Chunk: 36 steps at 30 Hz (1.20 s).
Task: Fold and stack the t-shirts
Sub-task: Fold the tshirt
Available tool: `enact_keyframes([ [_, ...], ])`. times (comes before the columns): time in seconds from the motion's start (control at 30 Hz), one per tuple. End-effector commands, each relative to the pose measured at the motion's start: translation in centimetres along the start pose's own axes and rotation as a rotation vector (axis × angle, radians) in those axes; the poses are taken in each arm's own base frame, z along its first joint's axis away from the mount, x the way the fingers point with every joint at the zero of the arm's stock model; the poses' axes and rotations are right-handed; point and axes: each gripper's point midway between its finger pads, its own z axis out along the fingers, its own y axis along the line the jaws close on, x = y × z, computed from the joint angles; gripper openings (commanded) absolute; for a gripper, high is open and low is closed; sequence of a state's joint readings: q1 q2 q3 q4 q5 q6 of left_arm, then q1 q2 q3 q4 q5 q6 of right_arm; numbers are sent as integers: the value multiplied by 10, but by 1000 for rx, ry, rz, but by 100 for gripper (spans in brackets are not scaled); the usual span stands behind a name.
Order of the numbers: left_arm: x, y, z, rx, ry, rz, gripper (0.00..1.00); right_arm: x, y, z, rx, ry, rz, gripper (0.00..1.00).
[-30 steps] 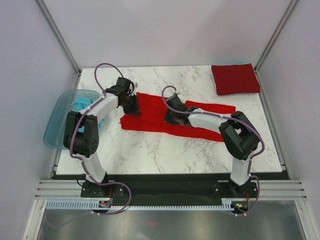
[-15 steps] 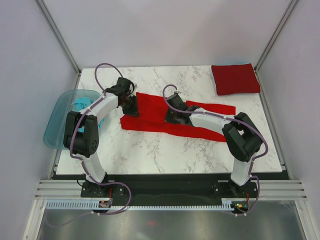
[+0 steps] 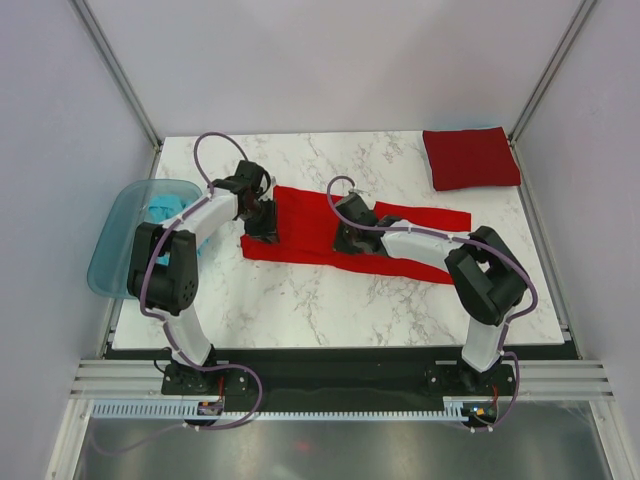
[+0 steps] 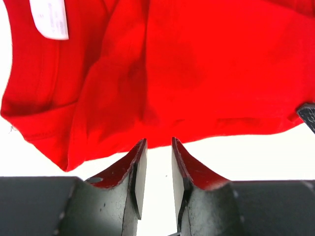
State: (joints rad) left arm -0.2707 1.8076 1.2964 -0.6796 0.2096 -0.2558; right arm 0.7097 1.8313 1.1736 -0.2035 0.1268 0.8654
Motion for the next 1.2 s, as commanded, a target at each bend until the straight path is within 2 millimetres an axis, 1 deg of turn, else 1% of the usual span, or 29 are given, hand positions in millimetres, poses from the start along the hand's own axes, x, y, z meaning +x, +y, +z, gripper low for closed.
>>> enact_keyframes([
  [0.0, -11, -1, -23, -28, -45, 70, 34, 1, 5, -7, -39, 12, -17, 16],
  [0.03, -16, -1, -26, -31, -59, 70, 34, -5, 11, -9, -52, 4, -20, 21],
  [0.07, -25, -4, -30, -26, -83, 70, 35, -8, 14, -13, -61, -1, -26, 23],
  [0.1, -28, -9, -28, -3, -82, 70, 35, -14, 15, -15, -58, -12, -24, 25],
  [0.17, -40, -16, -28, 18, -96, 73, 34, -24, 21, -20, -65, -32, -28, 25],
  [0.2, -43, -19, -25, 24, -96, 77, 34, -25, 25, -21, -74, -35, -31, 23],
  [0.23, -42, -19, -15, 23, -74, 76, 34, -29, 30, -21, -84, -40, -33, 22],
  [0.3, -52, -24, -11, 47, -79, 76, 34, -29, 33, -15, -90, -29, -47, 21],
  [0.33, -52, -23, 1, 48, -60, 71, 34, -33, 40, -14, -104, -35, -51, 21],
  [0.37, -58, -26, 3, 61, -69, 74, 34, -31, 36, -6, -91, -25, -61, 21],
  [0.4, -61, -28, 8, 74, -64, 74, 34, -33, 41, -5, -98, -28, -68, 21],
  [0.47, -66, -31, 21, 87, -49, 73, 34, -32, 40, 4, -95, -28, -82, 22],
  [0.53, -71, -29, 28, 79, -50, 73, 34, -31, 35, 12, -80, -28, -97, 22],
  [0.57, -68, -20, 39, 43, -30, 65, 34, -26, 27, 21, -58, -16, -102, 22],
  [0.6, -67, -15, 43, 19, -28, 62, 34, -23, 23, 24, -46, -9, -106, 22],
  [0.63, -67, -11, 47, -3, -24, 55, 34, -17, 13, 28, -20, 0, -117, 22],
  [0.67, -66, -2, 54, -42, -17, 54, 34, -13, 7, 32, -4, 8, -119, 22],
  [0.7, -67, 1, 58, -57, -16, 55, 35, -9, 0, 33, 13, 14, -124, 22],
  [0.73, -73, 2, 59, -66, -28, 58, 35, -10, -4, 34, 29, 2, -129, 22],
  [0.77, -77, 5, 62, -76, -32, 59, 35, -12, -6, 31, 36, -6, -132, 22],
  [0.8, -77, 6, 69, -78, -22, 57, 35, -13, -7, 30, 41, -14, -132, 22],
  [0.83, -86, 3, 69, -73, -39, 61, 35, -16, -9, 28, 48, -24, -135, 22],
  [0.87, -89, 3, 71, -75, -43, 59, 35, -21, -7, 24, 42, -35, -132, 23],
  [0.9, -89, 5, 79, -79, -33, 54, 35, -24, -6, 23, 38, -42, -129, 24],
  [0.93, -97, 4, 78, -76, -49, 54, 36, -29, -4, 18, 34, -56, -124, 25],
  [1.0, -102, 4, 83, -76, -54, 56, 36, -34, 1, 12, 18, -70, -124, 29],
  [1.1, -113, 7, 93, -80, -64, 52, 36, -48, 14, -7, -29, -109, -121, 32],
  [1.13, -134, 5, 104, -67, -97, 50, 37, -63, 23, -29, -70, -157, -99, 36],
  [1.17, -145, 1, 98, -60, -127, 52, 37, -67, 27, -36, -84, -172, -96, 36],
])
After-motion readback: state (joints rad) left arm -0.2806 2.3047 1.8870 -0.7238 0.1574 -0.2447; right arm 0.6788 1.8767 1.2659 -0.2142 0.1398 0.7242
